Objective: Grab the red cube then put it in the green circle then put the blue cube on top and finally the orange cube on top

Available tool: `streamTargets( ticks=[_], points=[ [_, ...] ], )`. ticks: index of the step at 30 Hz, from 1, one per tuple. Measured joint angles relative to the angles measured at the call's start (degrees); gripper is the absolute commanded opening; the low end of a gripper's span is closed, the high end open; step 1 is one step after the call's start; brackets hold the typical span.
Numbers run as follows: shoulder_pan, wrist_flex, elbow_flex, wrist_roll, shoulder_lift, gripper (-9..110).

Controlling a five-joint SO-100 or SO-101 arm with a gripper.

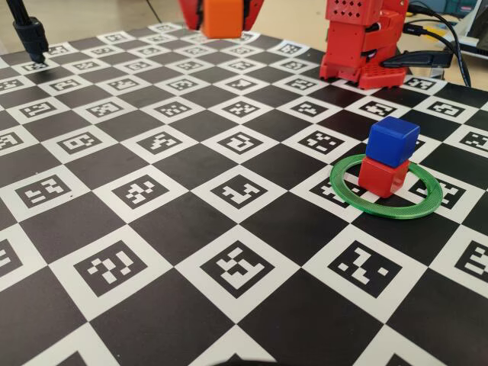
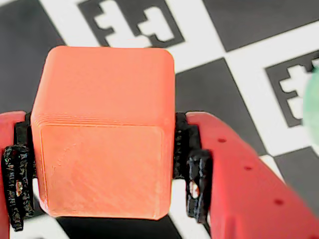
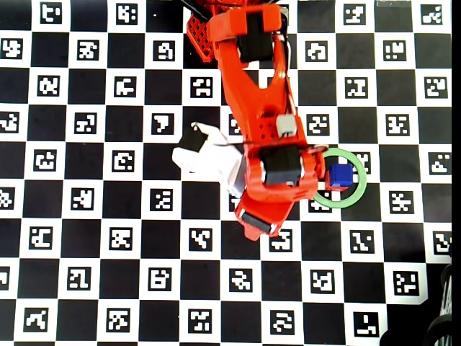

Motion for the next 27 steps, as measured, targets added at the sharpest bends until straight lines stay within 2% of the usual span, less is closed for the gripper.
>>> streamTargets(
  ticks=[13,27],
  points=[
    [-11.2,0.2,5.9,-0.5,10.2,5],
    [-28.2,0.2,6.7,7.6,9.1,5]
  ],
)
